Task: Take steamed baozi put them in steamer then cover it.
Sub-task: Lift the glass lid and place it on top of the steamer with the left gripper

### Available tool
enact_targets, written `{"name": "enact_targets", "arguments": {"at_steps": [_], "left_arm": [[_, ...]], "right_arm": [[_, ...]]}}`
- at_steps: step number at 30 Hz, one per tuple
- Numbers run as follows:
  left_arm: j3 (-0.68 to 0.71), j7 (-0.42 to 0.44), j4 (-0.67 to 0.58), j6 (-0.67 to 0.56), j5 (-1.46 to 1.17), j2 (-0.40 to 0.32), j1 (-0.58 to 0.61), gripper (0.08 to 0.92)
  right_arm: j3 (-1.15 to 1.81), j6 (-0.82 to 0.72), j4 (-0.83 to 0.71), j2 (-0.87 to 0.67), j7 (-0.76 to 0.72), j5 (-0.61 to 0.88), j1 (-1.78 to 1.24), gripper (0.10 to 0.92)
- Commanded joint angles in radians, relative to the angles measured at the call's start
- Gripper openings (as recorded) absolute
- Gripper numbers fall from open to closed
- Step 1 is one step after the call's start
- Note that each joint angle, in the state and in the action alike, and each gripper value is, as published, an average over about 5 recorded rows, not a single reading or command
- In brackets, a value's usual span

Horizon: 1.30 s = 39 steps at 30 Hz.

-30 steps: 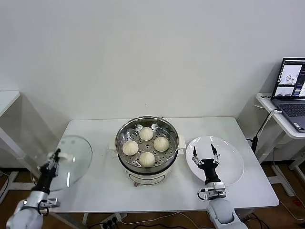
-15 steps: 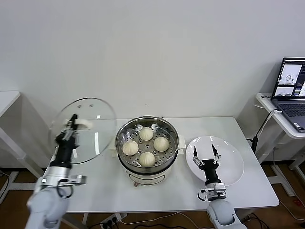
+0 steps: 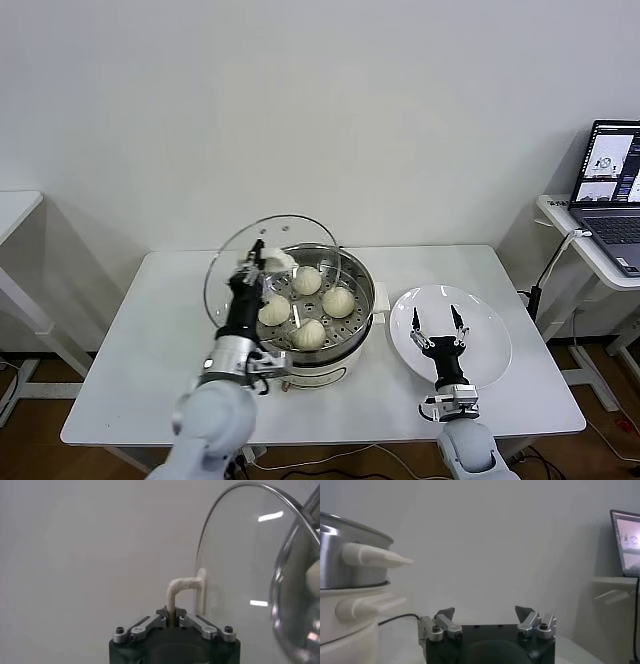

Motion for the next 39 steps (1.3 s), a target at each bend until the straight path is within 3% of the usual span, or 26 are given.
{"name": "enact_targets", "arguments": {"at_steps": [1, 39], "left_arm": [[0.148, 0.156, 0.109, 0.112, 0.224, -0.110, -0.064, 0.189], [0.115, 0.096, 0.272, 0.041, 0.341, -0.180, -0.093, 0.189]], "right_arm": [[0.005, 0.000, -0.011, 0.001, 0.000, 0.000, 0.008, 0.823], [0.002, 0.000, -0.034, 0.005, -0.006, -0.010, 0.021, 0.823]]}}
